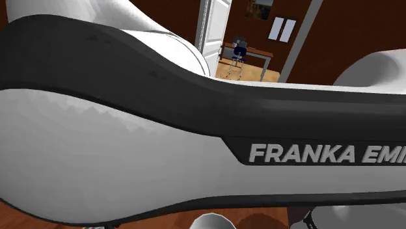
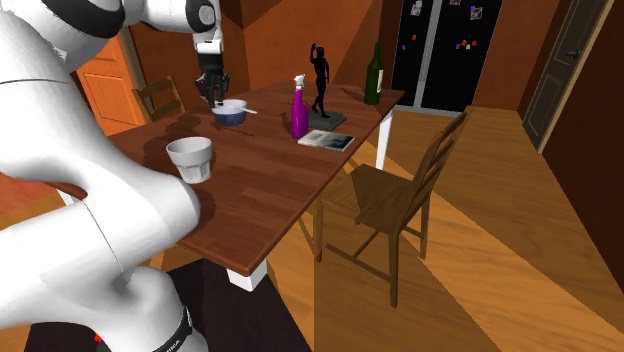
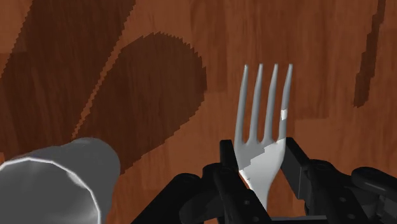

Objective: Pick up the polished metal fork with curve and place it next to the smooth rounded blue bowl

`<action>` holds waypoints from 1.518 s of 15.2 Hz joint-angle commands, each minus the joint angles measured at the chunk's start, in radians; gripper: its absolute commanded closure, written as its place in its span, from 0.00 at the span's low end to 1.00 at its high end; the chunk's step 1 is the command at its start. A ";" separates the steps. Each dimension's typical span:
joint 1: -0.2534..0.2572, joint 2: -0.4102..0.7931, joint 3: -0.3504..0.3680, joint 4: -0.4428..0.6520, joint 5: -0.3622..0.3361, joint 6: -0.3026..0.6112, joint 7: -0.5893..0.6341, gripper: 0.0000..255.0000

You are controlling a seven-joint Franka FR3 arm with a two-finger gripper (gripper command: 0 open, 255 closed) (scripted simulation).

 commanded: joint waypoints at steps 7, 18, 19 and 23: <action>-0.266 -0.242 0.143 0.449 0.125 -0.150 0.095 1.00; -0.192 -0.246 0.140 0.269 0.135 -0.007 0.048 1.00; -0.188 -0.249 0.141 0.257 0.137 0.004 0.044 1.00; -0.174 -0.259 0.146 0.213 0.146 0.048 0.030 1.00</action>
